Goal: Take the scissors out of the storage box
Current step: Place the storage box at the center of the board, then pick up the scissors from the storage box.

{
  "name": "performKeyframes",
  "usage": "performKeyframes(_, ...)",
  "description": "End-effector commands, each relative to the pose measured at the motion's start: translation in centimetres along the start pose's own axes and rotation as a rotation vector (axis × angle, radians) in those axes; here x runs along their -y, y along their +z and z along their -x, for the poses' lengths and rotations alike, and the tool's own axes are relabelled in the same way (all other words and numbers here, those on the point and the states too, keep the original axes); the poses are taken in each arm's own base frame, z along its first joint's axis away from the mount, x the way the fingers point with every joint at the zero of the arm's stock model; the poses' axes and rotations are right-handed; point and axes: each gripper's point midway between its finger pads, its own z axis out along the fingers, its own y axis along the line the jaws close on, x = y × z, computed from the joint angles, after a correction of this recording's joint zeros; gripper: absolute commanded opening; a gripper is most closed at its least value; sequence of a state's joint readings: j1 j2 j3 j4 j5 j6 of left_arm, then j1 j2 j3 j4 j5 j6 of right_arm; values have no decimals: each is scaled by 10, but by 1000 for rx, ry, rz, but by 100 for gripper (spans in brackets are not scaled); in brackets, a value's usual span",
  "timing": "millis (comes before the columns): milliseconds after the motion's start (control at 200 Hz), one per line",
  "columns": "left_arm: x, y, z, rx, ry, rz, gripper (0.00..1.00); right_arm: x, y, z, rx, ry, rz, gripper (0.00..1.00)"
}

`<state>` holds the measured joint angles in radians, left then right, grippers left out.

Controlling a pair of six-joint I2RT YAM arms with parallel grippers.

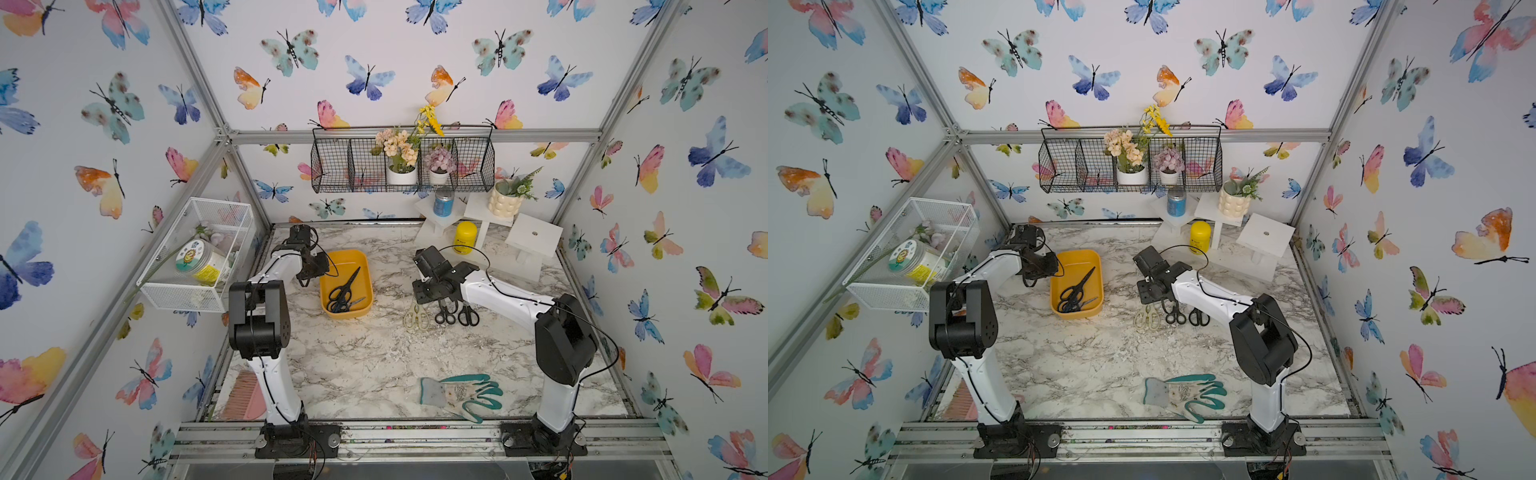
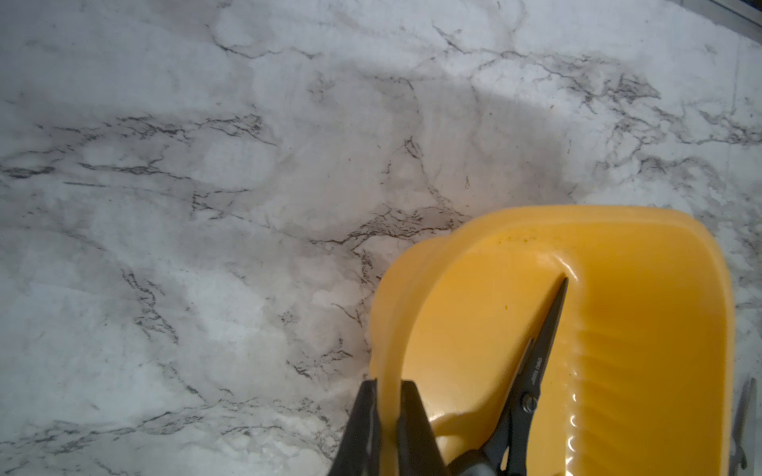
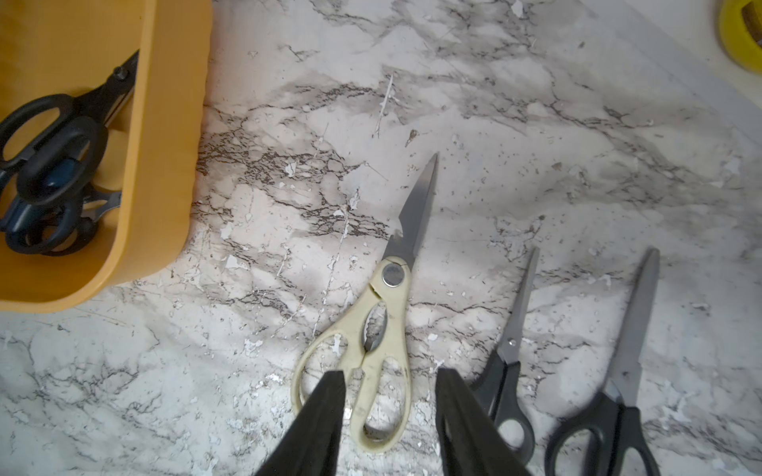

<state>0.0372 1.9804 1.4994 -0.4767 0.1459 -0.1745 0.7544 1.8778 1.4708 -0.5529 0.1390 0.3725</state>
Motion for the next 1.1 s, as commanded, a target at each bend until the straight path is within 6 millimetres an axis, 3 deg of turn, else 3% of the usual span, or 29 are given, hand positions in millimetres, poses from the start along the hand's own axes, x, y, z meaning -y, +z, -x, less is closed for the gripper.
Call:
performKeyframes(0, -6, -7, 20, 38, -10, -32, 13, 4, -5, -3, -13, -25, -23, 42)
performKeyframes(50, -7, -10, 22, 46, -13, -34, 22, 4, -5, -2, -10, -26, -21, 42)
performKeyframes(200, 1, -37, 33, 103, -14, -47, 34, 3, -8, 2, 1, -37, -17, 42)
performKeyframes(295, 9, -54, 35, 128, 5, -47, 36, 2, -9, 2, 3, -40, -15, 41)
performKeyframes(405, 27, -64, 16, 94, 74, -26, 34, 1, -8, 1, -1, -42, -8, 41)
performKeyframes(566, 45, -52, -34, -16, 164, 2, 29, -2, -6, -2, -9, -39, 14, 41)
performKeyframes(681, 40, -38, -59, -81, 166, 16, 27, -6, -4, -4, -13, -40, 35, 41)
performKeyframes(831, 30, -26, -70, -118, 145, 53, 26, -8, -6, -2, -11, -46, 49, 41)
performKeyframes(1096, 30, -3, -85, -187, 151, 33, 25, -6, -7, -4, -19, -60, 39, 41)
